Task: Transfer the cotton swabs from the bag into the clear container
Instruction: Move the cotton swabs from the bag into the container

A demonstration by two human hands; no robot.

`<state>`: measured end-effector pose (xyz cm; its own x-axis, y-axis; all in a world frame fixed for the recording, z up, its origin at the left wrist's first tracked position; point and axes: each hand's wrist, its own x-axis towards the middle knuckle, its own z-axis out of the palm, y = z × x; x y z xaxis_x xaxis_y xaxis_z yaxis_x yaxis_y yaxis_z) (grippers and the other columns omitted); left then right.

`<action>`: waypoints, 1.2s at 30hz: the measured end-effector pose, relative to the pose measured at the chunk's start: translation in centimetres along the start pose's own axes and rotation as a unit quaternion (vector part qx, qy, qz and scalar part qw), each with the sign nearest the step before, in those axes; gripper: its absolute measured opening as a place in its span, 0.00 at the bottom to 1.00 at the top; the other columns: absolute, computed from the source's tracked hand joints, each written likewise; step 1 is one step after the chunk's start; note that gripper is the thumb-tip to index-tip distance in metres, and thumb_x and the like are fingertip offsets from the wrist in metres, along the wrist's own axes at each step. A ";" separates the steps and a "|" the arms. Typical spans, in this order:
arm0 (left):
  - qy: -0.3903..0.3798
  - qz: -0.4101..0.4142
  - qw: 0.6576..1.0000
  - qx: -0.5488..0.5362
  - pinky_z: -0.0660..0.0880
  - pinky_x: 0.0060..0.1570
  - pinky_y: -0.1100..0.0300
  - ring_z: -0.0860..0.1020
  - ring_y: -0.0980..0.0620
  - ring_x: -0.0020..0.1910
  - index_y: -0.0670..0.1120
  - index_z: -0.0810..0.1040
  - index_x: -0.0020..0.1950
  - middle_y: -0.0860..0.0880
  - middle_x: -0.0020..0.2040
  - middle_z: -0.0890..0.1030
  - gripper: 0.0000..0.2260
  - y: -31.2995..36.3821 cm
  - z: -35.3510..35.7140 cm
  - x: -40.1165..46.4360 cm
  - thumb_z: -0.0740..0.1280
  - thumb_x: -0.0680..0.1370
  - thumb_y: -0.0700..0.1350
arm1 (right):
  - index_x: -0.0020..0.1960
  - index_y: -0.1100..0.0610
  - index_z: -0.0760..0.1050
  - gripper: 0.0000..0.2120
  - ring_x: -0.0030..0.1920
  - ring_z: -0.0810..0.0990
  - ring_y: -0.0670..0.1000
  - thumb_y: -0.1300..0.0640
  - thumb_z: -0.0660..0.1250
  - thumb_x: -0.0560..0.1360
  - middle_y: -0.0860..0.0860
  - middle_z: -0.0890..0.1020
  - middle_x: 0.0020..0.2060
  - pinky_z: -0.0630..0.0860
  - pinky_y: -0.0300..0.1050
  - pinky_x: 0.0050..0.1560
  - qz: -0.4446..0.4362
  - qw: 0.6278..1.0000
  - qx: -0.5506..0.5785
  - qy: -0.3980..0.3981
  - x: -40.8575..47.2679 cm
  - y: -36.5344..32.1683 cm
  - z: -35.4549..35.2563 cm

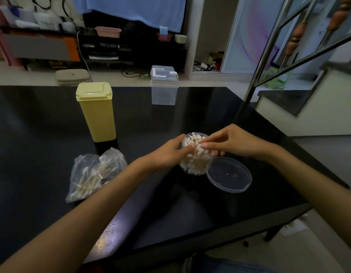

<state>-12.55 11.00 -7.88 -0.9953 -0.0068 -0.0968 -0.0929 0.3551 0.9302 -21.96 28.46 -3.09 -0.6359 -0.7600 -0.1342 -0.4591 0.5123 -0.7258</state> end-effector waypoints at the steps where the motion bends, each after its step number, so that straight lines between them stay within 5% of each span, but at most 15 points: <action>1: -0.003 0.002 1.000 0.002 0.74 0.60 0.56 0.74 0.51 0.62 0.46 0.66 0.70 0.47 0.65 0.74 0.18 0.1 0.3 0.0 0.60 0.81 0.47 | 0.52 0.51 0.81 0.11 0.39 0.83 0.42 0.51 0.70 0.70 0.47 0.85 0.39 0.78 0.33 0.38 -0.014 1.000 0.007 0.025 -0.1 0.3 0.6; 6: 0.007 0.012 1.000 0.014 0.73 0.51 0.68 0.70 0.59 0.57 0.42 0.52 0.76 0.54 0.60 0.67 0.25 0.0 1.2 -0.1 0.58 0.81 0.43 | 0.48 0.52 0.83 0.06 0.45 0.83 0.42 0.56 0.71 0.71 0.47 0.85 0.43 0.80 0.36 0.45 -0.039 0.994 0.042 0.091 0.0 1.3 3.0; 9: -0.001 -0.021 1.000 -0.012 0.70 0.61 0.61 0.66 0.53 0.69 0.45 0.48 0.77 0.52 0.73 0.61 0.28 -0.1 0.9 0.2 0.59 0.81 0.44 | 0.48 0.52 0.83 0.06 0.45 0.83 0.44 0.56 0.71 0.71 0.47 0.85 0.43 0.80 0.41 0.50 -0.012 0.996 -0.012 0.091 0.6 1.4 3.4; 11: -0.003 -0.033 0.999 -0.028 0.71 0.58 0.62 0.68 0.54 0.67 0.47 0.56 0.76 0.50 0.73 0.64 0.24 -0.1 0.6 0.5 0.58 0.81 0.44 | 0.49 0.54 0.83 0.07 0.46 0.82 0.45 0.56 0.71 0.71 0.49 0.85 0.43 0.80 0.44 0.52 0.012 0.997 -0.034 0.065 1.2 0.8 3.1; 13: 0.024 -0.031 0.998 -0.046 0.75 0.50 0.66 0.75 0.58 0.55 0.48 0.68 0.66 0.51 0.62 0.75 0.13 0.3 0.8 0.5 0.58 0.81 0.45 | 0.49 0.55 0.83 0.07 0.46 0.82 0.46 0.57 0.71 0.72 0.50 0.85 0.44 0.79 0.45 0.53 0.029 0.996 -0.075 0.033 1.8 0.2 2.5; 15: 0.069 -0.026 0.996 -0.060 0.76 0.54 0.58 0.76 0.54 0.54 0.47 0.72 0.61 0.48 0.58 0.76 0.12 0.6 1.1 0.6 0.58 0.81 0.48 | 0.51 0.56 0.83 0.08 0.45 0.83 0.48 0.56 0.69 0.74 0.52 0.85 0.44 0.80 0.44 0.51 0.036 0.995 -0.098 -0.006 1.8 -0.4 1.8; 17: 0.092 -0.036 0.993 -0.058 0.74 0.60 0.53 0.73 0.53 0.57 0.45 0.71 0.66 0.47 0.63 0.74 0.16 0.7 1.2 0.6 0.58 0.81 0.51 | 0.51 0.56 0.83 0.10 0.40 0.82 0.46 0.53 0.66 0.76 0.51 0.85 0.43 0.79 0.39 0.42 0.035 0.996 -0.081 -0.031 1.2 -0.9 0.9; 20: 0.107 -0.053 0.988 -0.096 0.75 0.53 0.60 0.72 0.55 0.56 0.44 0.66 0.72 0.46 0.66 0.72 0.21 0.5 1.4 1.0 0.60 0.80 0.50 | 0.51 0.49 0.80 0.08 0.30 0.77 0.37 0.51 0.67 0.74 0.44 0.84 0.38 0.71 0.30 0.30 0.020 1.000 -0.011 -0.002 -0.5 -0.9 0.1; 24: 0.092 -0.077 0.981 -0.151 0.76 0.50 0.61 0.74 0.52 0.58 0.46 0.65 0.71 0.46 0.66 0.72 0.22 0.2 1.5 1.4 0.64 0.78 0.48 | 0.48 0.50 0.83 0.08 0.43 0.83 0.41 0.52 0.72 0.69 0.45 0.85 0.41 0.79 0.33 0.43 -0.009 1.000 0.009 0.017 -1.3 0.1 0.7; 30: 0.108 -0.088 0.972 -0.190 0.76 0.59 0.52 0.75 0.49 0.61 0.49 0.68 0.68 0.47 0.65 0.73 0.24 -0.4 2.3 1.7 0.70 0.74 0.40 | 0.45 0.52 0.84 0.07 0.42 0.83 0.45 0.54 0.75 0.68 0.47 0.85 0.38 0.80 0.41 0.47 -0.020 0.994 -0.037 0.104 -0.8 1.5 2.4; 36: 0.096 -0.082 0.979 -0.159 0.76 0.53 0.58 0.75 0.51 0.59 0.47 0.67 0.70 0.47 0.65 0.74 0.24 0.1 2.0 1.8 0.68 0.76 0.44 | 0.45 0.49 0.81 0.06 0.34 0.78 0.40 0.57 0.74 0.68 0.47 0.81 0.36 0.71 0.31 0.31 0.022 0.989 0.057 0.136 -0.9 0.7 1.1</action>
<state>-14.31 12.88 -8.64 -0.9501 -0.2264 -0.2146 -0.2259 0.0248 0.9738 -21.02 29.09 -4.21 -0.8041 -0.5944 0.0078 -0.3639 0.4818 -0.7972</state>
